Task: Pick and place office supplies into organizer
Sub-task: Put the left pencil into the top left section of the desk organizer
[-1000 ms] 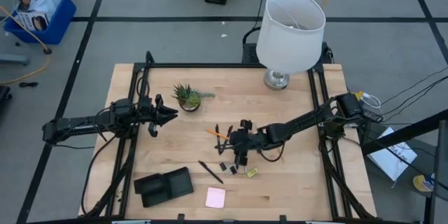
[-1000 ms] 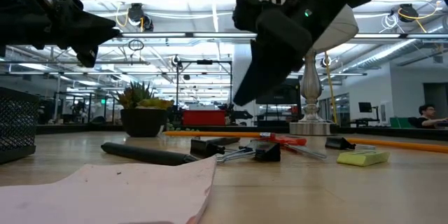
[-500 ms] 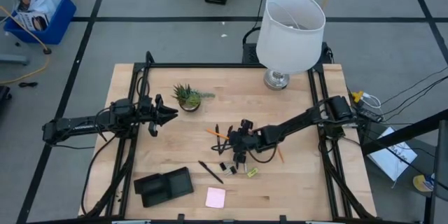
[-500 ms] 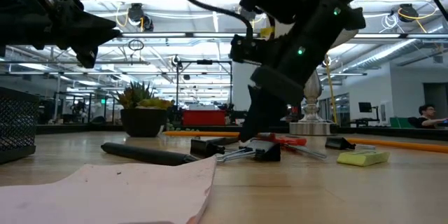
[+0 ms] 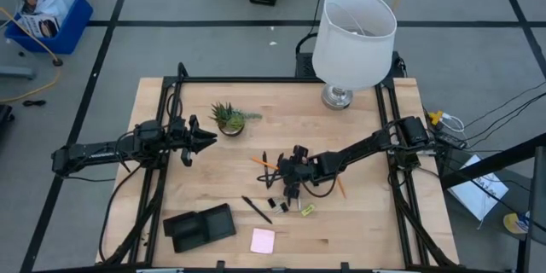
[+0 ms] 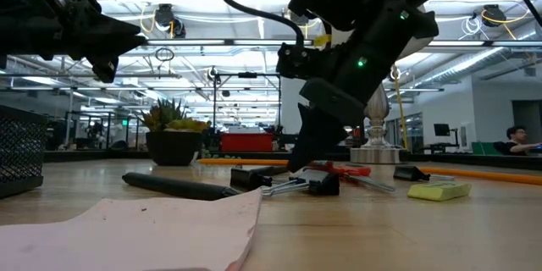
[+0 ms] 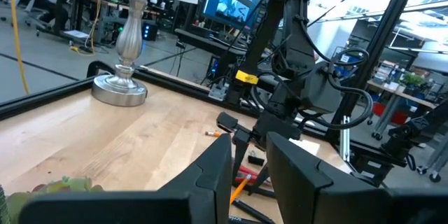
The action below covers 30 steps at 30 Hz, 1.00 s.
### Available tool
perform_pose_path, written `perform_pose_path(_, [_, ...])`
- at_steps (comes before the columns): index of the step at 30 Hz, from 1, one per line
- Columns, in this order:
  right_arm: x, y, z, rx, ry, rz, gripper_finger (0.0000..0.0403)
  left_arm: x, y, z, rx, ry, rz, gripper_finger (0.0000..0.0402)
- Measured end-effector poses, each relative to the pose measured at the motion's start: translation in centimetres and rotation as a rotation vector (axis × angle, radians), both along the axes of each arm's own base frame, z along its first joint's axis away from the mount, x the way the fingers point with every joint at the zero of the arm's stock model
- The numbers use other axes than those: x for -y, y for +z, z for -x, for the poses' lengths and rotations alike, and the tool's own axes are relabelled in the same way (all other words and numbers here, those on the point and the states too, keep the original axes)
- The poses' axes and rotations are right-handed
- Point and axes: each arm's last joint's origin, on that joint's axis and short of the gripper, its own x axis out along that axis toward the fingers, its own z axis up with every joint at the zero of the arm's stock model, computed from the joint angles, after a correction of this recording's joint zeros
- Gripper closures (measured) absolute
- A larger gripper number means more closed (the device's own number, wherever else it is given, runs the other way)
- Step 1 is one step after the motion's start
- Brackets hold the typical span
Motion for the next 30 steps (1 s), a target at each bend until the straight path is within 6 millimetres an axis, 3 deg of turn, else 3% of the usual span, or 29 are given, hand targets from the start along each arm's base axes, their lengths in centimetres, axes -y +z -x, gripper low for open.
perform_pose_path(18, [0.13, -0.5, 0.51, -0.021, -0.011, -0.004, 0.0385, 0.0, 0.0, 0.0, 0.0, 0.001, -0.01, 0.0309])
perform_pose_path(30, [0.42, -0.42, 0.17, 0.028, -0.029, 0.011, 0.0373, 0.05, 0.03, 0.0, 0.001, -0.001, -0.049, 0.0309])
